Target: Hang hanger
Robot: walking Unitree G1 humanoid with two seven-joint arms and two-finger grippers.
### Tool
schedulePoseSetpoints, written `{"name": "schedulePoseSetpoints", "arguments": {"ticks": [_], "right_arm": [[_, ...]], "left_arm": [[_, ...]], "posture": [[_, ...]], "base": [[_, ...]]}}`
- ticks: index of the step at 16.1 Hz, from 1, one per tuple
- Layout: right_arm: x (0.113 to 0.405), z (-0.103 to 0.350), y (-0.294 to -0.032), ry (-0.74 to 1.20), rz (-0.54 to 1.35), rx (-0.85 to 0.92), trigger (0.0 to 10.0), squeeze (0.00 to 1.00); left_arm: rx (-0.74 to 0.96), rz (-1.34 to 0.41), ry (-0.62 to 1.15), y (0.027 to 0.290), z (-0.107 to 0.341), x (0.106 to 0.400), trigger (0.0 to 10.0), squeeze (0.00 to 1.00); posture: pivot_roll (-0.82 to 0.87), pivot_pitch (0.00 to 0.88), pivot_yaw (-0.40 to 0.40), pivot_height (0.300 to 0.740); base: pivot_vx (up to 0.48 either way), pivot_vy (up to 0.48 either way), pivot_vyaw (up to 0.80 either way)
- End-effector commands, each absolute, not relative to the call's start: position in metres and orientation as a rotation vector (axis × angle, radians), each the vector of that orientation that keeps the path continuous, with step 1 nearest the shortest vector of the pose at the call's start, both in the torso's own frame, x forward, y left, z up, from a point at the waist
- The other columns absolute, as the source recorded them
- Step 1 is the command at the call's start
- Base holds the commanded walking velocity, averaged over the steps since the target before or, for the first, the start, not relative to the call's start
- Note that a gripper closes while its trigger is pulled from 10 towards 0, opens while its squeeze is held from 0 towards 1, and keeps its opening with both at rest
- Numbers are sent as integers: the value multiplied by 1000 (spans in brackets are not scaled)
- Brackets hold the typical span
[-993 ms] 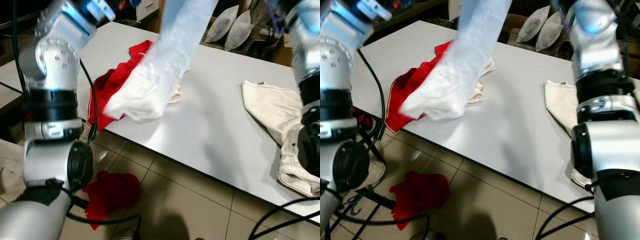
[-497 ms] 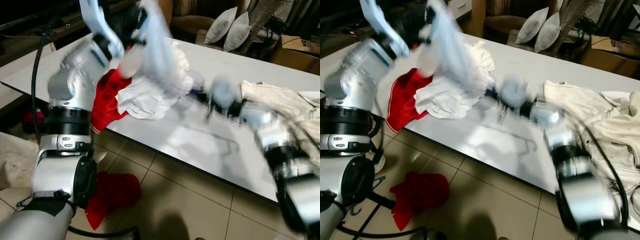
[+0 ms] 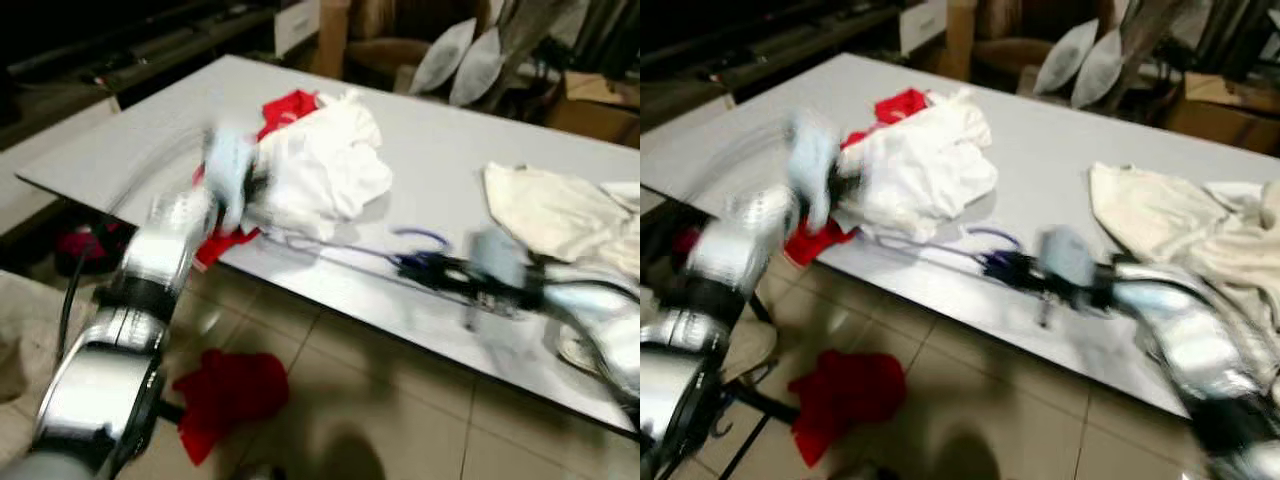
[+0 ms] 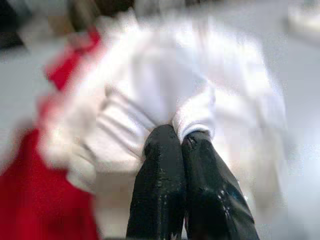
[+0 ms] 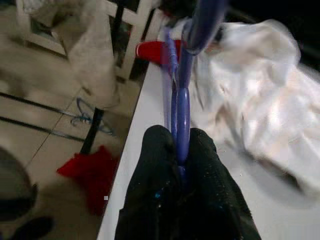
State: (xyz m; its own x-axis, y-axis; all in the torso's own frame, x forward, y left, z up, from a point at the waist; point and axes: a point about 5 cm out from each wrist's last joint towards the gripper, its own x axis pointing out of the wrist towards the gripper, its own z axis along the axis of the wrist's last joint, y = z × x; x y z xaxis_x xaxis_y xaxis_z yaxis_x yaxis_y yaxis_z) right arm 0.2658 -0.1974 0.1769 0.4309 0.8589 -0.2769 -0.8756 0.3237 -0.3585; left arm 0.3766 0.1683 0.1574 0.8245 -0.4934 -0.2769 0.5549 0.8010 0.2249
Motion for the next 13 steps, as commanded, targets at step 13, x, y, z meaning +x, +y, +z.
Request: {"name": "schedulePoseSetpoints", "arguments": {"ticks": [13], "right_arm": [[240, 177, -203, 178, 632, -146, 10000, 0]], "left_arm": [[264, -1111, 116, 196, 215, 282, 10000, 1000]], "posture": [[-131, 0, 41, 740]], "base": [[0, 0, 0]]}}
